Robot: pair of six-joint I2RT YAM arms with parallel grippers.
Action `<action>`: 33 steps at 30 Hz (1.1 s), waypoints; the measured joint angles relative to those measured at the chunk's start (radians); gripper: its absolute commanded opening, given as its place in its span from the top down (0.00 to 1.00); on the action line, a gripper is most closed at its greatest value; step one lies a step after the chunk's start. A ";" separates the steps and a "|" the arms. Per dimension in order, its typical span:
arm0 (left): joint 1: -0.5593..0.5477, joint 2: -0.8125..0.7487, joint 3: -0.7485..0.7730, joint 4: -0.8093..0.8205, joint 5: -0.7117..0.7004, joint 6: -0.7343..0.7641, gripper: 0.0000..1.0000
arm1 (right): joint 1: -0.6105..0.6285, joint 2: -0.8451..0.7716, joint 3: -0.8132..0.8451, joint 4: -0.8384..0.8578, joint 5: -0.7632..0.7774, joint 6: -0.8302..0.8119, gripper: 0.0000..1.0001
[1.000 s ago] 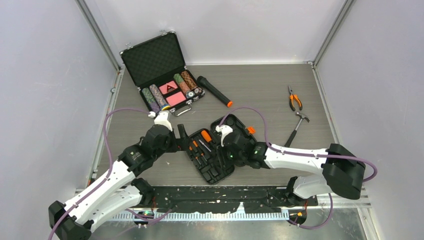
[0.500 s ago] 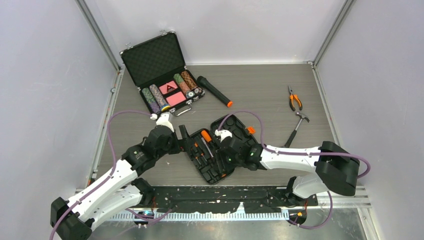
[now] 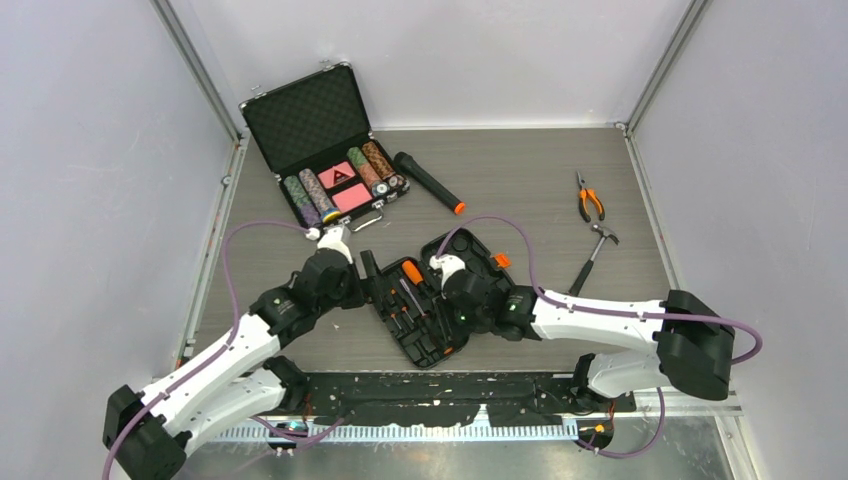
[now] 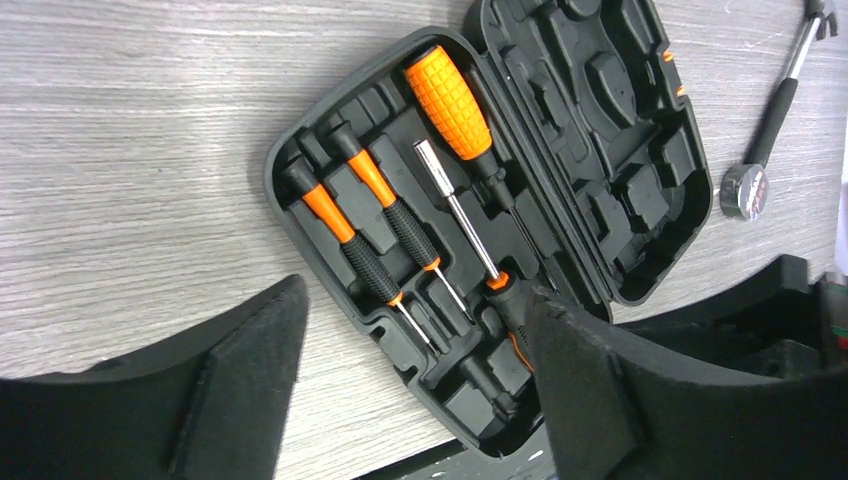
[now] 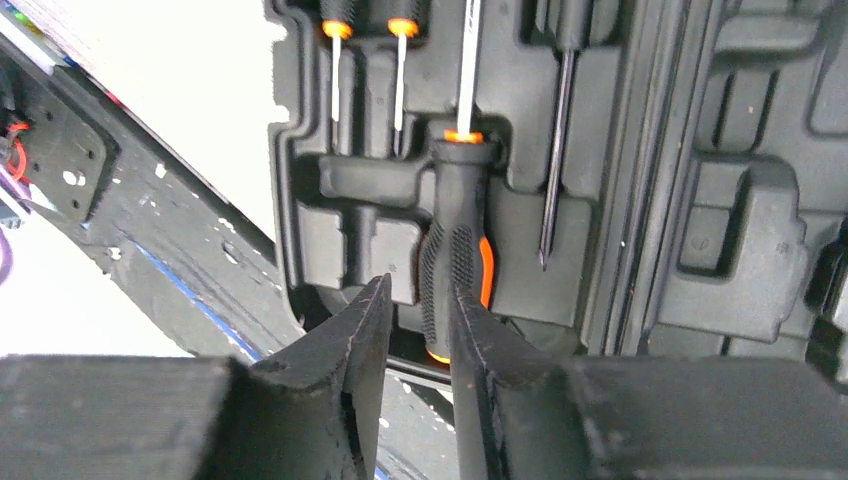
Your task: Pack the tool kit
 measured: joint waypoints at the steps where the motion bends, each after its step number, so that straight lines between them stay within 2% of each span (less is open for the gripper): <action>1: 0.000 0.016 0.000 0.007 0.008 -0.003 0.31 | 0.000 0.000 0.010 -0.005 0.002 -0.007 0.72; 5: 0.000 0.084 0.005 0.031 0.033 -0.004 0.45 | 0.000 0.008 0.073 -0.031 0.011 -0.042 0.74; 9: 0.000 0.173 0.054 0.040 0.054 -0.002 0.52 | 0.000 0.058 0.137 -0.048 0.019 -0.064 0.74; 14: 0.000 0.311 0.157 0.045 0.074 0.002 0.59 | 0.000 0.110 0.142 -0.083 0.019 -0.068 0.74; 20: 0.000 0.421 0.210 0.041 0.081 0.009 0.70 | 0.000 0.140 0.142 -0.137 0.019 -0.065 0.75; 33: 0.000 0.661 0.326 -0.026 0.109 0.028 0.83 | -0.003 0.193 0.169 -0.168 -0.009 -0.061 0.80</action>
